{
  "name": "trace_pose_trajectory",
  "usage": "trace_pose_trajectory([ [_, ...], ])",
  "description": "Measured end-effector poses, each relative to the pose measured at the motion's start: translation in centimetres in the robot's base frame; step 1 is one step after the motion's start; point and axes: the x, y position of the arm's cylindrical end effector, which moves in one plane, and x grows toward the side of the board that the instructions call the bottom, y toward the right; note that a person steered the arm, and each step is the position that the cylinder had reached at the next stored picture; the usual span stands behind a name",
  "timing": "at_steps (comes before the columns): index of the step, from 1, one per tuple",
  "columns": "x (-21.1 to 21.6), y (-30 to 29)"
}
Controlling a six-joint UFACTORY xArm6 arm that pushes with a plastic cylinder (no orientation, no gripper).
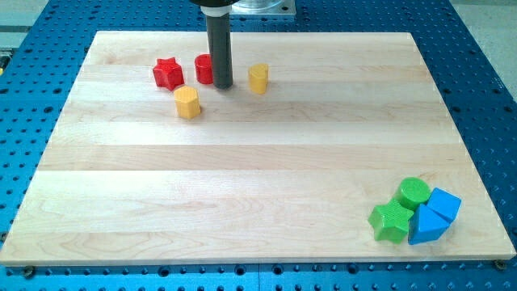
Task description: Push the yellow heart into the yellow hexagon
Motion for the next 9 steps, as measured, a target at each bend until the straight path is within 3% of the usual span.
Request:
trace_pose_trajectory([
  [1, -1.3, 3.1],
  [4, -2.7, -2.6],
  [6, -5.6, 9.5],
  [7, -3.3, 11.0],
  [9, 1.8, 4.2],
])
